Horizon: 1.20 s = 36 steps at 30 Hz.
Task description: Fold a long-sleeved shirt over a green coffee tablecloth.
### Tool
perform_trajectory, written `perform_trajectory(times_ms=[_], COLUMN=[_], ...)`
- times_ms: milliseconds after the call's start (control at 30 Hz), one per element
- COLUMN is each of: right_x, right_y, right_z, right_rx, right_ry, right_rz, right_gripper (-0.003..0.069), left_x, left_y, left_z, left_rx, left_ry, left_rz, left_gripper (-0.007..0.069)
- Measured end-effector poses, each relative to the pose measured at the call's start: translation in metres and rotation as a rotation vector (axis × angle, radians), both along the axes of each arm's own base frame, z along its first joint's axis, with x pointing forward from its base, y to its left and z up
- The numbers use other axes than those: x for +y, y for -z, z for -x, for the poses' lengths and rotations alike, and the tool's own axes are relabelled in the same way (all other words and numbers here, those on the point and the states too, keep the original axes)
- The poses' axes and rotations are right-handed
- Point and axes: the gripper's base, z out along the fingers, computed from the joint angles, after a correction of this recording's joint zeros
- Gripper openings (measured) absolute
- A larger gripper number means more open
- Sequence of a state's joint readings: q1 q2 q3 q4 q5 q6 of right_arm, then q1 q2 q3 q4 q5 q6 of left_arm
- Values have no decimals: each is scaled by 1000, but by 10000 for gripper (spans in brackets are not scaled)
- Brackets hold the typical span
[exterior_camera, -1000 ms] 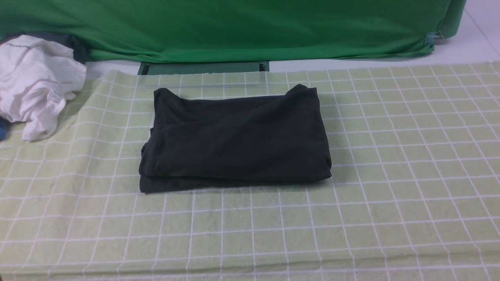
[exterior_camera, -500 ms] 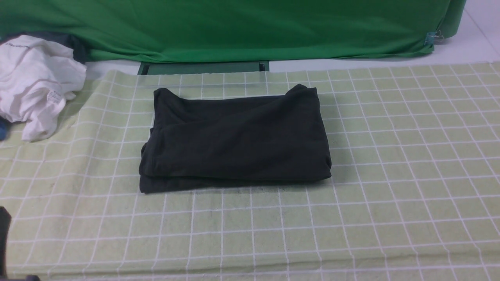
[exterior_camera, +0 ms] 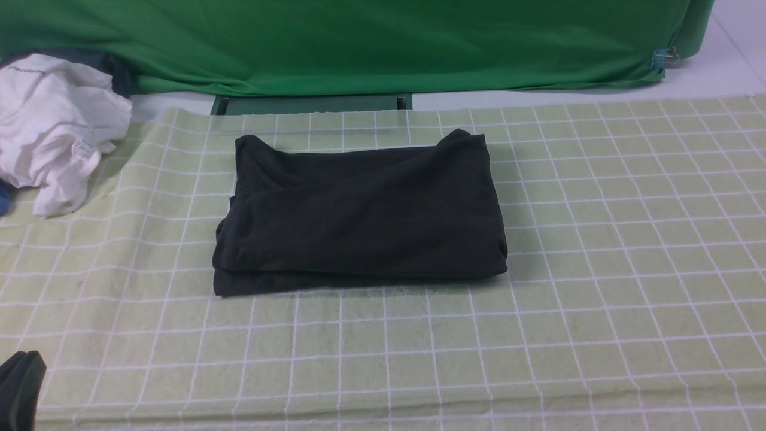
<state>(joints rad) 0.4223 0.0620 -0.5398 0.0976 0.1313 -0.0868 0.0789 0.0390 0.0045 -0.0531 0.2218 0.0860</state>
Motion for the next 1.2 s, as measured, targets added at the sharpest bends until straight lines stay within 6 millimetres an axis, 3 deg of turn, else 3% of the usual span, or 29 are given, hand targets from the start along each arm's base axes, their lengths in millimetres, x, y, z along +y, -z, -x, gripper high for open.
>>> perform_trajectory(times_ms=[933, 1033, 1133, 1200], right_x=[0, 1, 3, 3], right_y=[2, 10, 31, 57], right_z=[-1, -4, -16, -28], right_rx=[-2, 35, 109, 186], right_ry=[31, 106, 226, 315], right_rz=[59, 104, 170, 236], right_gripper=[238, 238, 239, 239], left_x=[0, 0, 0, 0], left_y=[0, 0, 0, 0], left_z=[0, 0, 0, 0], left_rx=[2, 2, 2, 2], left_ry=[0, 0, 0, 0], left_rz=[0, 0, 0, -1], left_gripper=[13, 13, 13, 13])
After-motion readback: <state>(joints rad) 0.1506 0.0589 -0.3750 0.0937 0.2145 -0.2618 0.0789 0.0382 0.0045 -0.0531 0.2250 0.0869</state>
